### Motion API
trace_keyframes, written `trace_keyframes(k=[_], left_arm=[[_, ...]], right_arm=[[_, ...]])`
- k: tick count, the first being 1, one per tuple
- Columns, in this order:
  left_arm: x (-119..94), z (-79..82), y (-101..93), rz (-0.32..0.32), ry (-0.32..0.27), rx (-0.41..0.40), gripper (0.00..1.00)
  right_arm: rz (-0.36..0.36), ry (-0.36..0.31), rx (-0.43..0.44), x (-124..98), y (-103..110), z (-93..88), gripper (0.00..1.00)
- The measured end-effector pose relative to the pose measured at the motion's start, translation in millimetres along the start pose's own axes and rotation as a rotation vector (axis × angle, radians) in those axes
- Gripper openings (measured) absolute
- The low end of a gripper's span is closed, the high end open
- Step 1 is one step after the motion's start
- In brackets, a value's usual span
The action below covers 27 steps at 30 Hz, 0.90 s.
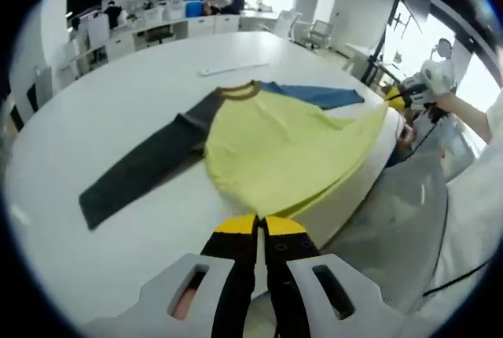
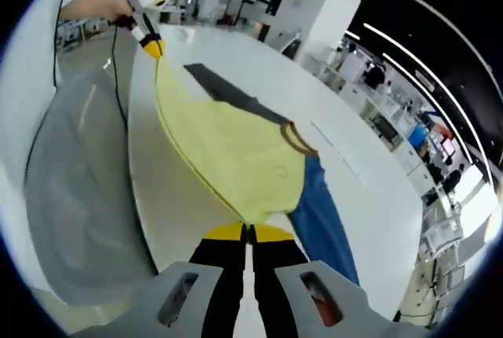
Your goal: Fold the garment on the visible template until the final outline fits inside the template.
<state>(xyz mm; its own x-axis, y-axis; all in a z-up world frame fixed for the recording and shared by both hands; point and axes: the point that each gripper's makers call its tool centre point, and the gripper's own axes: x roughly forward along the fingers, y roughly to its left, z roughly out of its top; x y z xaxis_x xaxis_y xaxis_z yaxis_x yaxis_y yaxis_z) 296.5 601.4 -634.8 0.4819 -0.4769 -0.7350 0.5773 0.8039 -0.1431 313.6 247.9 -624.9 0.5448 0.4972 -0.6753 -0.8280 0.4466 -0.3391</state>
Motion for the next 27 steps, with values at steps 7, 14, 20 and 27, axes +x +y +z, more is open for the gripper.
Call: trace_keyframes(k=[7, 14, 20, 27], left_arm=[[-2, -20.3, -5.7, -0.003, 0.025, -0.011, 0.0], [-2, -37.8, -10.0, -0.006, 0.049, -0.018, 0.0], [1, -52.6, -12.3, -0.009, 0.08, -0.02, 0.0], [8, -71.1, -15.8, -0.018, 0.135, -0.005, 0.0]], right_arm=[[0.017, 0.013, -0.01, -2, 16, -1.1, 0.03], [0.051, 0.048, -0.031, -1, 40, -5.7, 0.03], [0.081, 0.072, -0.032, 2, 53, -20.7, 0.03], [0.107, 0.098, -0.034, 6, 70, -31.9, 0.03]])
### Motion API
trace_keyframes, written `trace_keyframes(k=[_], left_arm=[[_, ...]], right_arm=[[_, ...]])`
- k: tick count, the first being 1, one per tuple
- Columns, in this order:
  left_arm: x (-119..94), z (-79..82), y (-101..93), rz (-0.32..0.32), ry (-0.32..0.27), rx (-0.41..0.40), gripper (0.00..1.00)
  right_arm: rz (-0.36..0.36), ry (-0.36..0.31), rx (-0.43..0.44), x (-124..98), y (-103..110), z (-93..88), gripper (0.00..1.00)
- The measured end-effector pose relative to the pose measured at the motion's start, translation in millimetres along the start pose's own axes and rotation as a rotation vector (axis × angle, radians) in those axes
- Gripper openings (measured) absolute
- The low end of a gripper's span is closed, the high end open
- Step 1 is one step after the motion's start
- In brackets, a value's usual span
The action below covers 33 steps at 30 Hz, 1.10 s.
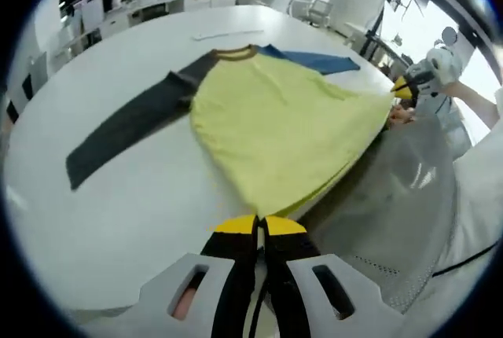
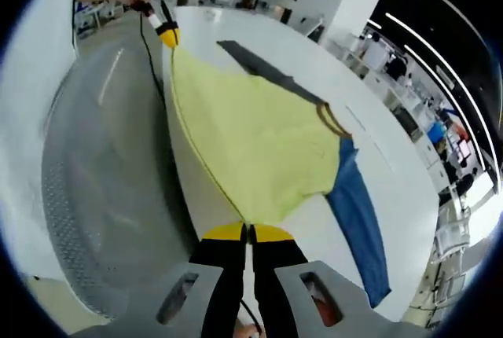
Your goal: Fold the garment on the visible template until the final outline fits inside the template.
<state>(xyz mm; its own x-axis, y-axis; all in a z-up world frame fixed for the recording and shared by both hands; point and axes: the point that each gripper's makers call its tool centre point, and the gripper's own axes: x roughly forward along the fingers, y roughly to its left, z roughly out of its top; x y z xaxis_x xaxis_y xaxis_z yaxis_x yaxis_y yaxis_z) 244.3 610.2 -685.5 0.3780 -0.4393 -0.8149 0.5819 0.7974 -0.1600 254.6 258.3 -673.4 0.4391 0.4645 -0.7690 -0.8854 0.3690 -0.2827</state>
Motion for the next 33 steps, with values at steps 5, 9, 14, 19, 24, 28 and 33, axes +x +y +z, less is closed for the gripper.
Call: trace_keyframes(k=[5, 9, 14, 19, 24, 28, 33], left_arm=[[2, -5.9, -0.1, -0.007, 0.018, 0.001, 0.0], [6, -11.5, 0.8, -0.007, 0.037, -0.013, 0.0], [13, -21.6, -3.7, -0.016, 0.078, -0.015, 0.0], [17, -24.4, -3.8, -0.022, 0.102, -0.019, 0.0], [27, -31.7, 1.7, -0.029, 0.129, -0.028, 0.0], [31, -38.6, 2.3, -0.037, 0.149, -0.03, 0.0], [36, -47.5, 3.9, -0.047, 0.176, -0.048, 0.0]], right_arm=[[0.011, 0.004, 0.013, 2, 7, -3.5, 0.03], [0.017, 0.005, 0.024, 6, 11, -7.1, 0.03], [0.029, 0.029, 0.007, 11, 18, -12.0, 0.03], [0.049, 0.038, 0.017, 17, 22, -18.6, 0.03], [0.083, 0.07, -0.002, 21, 27, -24.8, 0.03], [0.116, 0.107, -0.045, 29, 35, -31.9, 0.03], [0.154, 0.157, -0.097, 36, 47, -37.8, 0.03]])
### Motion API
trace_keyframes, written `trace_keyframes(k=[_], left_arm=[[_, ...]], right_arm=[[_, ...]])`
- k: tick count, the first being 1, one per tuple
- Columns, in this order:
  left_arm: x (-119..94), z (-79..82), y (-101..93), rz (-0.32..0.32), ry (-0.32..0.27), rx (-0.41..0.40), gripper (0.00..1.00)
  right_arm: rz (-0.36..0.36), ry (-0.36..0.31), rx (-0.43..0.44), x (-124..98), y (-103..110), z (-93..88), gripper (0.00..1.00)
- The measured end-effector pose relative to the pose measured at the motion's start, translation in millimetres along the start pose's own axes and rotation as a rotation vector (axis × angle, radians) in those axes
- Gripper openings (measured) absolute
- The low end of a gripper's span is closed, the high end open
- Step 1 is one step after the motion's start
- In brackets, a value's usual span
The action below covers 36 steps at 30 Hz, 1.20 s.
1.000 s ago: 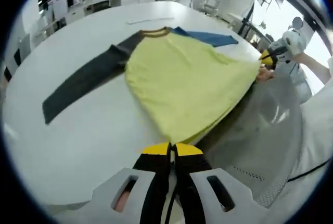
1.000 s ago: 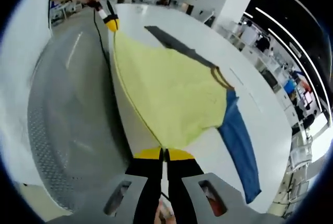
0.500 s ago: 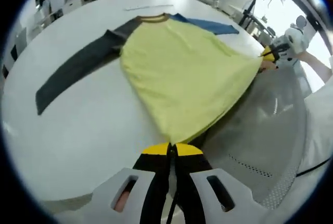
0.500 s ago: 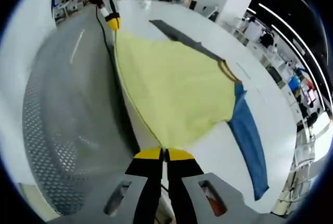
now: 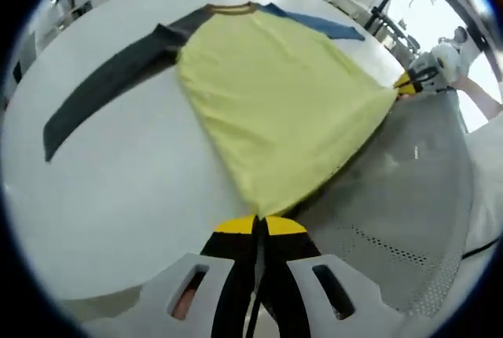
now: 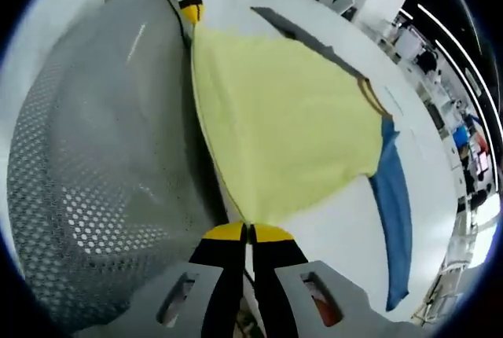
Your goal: Fold the garment on the visible template until the final outline fits inside the template.
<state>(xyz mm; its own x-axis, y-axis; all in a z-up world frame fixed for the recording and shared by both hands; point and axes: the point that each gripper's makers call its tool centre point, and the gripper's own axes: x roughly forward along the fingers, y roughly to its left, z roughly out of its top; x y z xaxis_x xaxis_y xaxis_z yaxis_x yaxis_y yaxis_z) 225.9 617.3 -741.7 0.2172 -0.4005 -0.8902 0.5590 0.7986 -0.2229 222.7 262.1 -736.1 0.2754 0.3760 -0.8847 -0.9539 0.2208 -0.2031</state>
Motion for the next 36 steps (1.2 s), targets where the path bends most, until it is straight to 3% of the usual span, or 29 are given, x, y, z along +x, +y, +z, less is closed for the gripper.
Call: trace_keyframes(k=[6, 21, 36], left_arm=[[6, -5.0, 0.8, -0.009, 0.017, -0.011, 0.0], [15, -12.8, 1.6, -0.037, 0.077, -0.023, 0.0], [16, -18.4, -3.0, -0.089, 0.13, -0.08, 0.0]], right_arm=[[0.002, 0.014, -0.002, 2, -2, 1.2, 0.03], [0.16, 0.072, 0.016, 19, 10, -11.0, 0.03], [0.237, 0.099, 0.035, 29, 13, -19.3, 0.03]])
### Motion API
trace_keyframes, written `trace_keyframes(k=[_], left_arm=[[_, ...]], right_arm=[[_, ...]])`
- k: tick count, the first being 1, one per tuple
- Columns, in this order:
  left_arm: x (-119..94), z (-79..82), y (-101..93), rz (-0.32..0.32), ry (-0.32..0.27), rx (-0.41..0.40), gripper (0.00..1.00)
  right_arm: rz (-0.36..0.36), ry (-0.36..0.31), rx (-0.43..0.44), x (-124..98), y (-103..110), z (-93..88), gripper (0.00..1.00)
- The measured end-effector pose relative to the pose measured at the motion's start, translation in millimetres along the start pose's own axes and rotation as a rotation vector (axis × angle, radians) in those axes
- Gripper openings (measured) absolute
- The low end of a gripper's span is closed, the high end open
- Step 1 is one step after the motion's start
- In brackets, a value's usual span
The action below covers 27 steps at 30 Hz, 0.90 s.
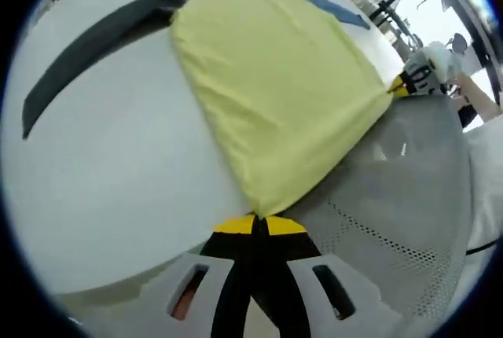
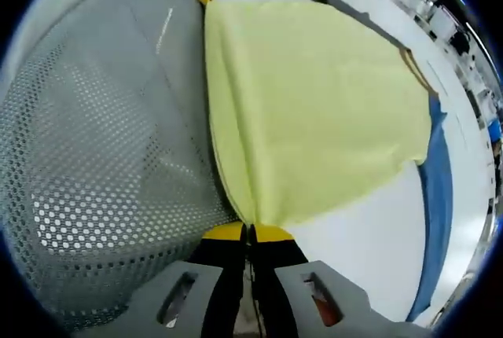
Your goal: Fold the garment on the visible template until the final outline fits inside the template.
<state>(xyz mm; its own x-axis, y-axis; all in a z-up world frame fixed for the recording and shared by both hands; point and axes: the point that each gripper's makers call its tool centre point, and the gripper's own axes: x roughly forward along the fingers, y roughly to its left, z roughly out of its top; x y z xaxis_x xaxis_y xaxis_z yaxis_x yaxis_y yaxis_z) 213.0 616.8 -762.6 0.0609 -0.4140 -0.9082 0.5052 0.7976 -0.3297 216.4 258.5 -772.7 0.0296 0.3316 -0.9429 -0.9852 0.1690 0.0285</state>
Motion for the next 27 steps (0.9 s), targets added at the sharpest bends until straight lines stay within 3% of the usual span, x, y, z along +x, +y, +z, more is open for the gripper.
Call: trace_keyframes(k=[17, 27], left_arm=[[6.5, -3.5, 1.4, -0.022, 0.045, -0.033, 0.0], [-1.7, -4.7, 3.9, -0.006, 0.051, -0.045, 0.04]], right_arm=[[0.026, -0.012, 0.053, 0.9, 2.0, -0.2, 0.03], [0.04, -0.053, 0.136, -3.4, 1.9, -0.2, 0.04]])
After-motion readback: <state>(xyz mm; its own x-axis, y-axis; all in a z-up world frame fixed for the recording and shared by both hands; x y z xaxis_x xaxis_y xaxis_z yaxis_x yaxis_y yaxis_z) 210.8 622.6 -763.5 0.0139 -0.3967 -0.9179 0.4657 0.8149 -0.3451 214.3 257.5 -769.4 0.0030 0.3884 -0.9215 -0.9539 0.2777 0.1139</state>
